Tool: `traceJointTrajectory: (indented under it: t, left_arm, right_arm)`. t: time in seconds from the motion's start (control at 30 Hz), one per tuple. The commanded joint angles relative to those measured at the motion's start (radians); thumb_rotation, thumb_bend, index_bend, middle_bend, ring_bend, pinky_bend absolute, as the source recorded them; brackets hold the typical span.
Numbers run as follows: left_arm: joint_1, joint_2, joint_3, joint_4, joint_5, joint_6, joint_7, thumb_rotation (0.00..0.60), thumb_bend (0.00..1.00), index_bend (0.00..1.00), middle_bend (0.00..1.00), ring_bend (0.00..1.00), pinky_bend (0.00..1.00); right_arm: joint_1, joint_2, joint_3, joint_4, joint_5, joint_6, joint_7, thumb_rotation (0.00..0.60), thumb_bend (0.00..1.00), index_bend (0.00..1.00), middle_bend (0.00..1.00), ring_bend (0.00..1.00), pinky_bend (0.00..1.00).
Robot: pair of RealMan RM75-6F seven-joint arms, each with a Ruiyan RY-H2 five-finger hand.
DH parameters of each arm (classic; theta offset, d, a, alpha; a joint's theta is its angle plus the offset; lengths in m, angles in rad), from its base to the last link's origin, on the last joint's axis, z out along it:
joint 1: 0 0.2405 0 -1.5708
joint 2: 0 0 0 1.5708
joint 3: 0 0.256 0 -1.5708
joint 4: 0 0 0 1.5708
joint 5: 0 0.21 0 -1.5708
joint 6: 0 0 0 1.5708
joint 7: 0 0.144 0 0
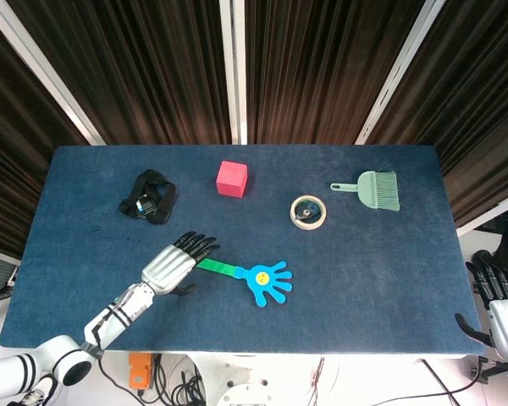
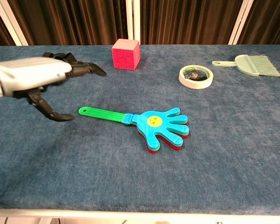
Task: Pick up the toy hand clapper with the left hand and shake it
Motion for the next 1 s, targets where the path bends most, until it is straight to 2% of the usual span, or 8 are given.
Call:
traceJointTrajectory:
  t: [0.03,0.23,0.53,0.77,1.0]
  left_arm:
    - [-0.039,-0.057,-0.014,0.020,-0.084,-0.062,0.014,0.600,0.27,0.10,0.00,0.00,0.00]
    - [-0.079,-0.114,-0.025,0.010,-0.232,-0.118,0.066,0.600,0.26,0.11,0.00,0.00,0.00]
    - [-0.126,-0.205,-0.035,0.074,-0.372,-0.111,0.141,0.600,0.28,0.16,0.00,0.00,0.00]
    - [-0.158,-0.240,-0.037,0.108,-0.447,-0.117,0.167,0.600,0.31,0.20,0.00,0.00,0.00]
    - [-0.181,-0.243,-0.033,0.122,-0.469,-0.111,0.177,0.600,0.34,0.26,0.00,0.00,0.00]
  right_arm:
    - [-0.002,0.002,0.002,0.005,0.003,0.004,0.008,0.600,0.17,0.00,0.00,0.00,0.00]
    - [-0.007,0.005,0.007,0.022,0.001,0.020,0.034,0.600,0.17,0.00,0.00,0.00,0.00]
    - [-0.013,0.005,0.011,0.042,0.005,0.030,0.060,0.600,0.17,0.00,0.00,0.00,0.00]
    - [-0.014,0.006,0.013,0.044,0.004,0.033,0.063,0.600,0.17,0.00,0.00,0.00,0.00]
    - [-0.014,0.005,0.015,0.051,0.011,0.029,0.071,0.600,0.17,0.00,0.00,0.00,0.00]
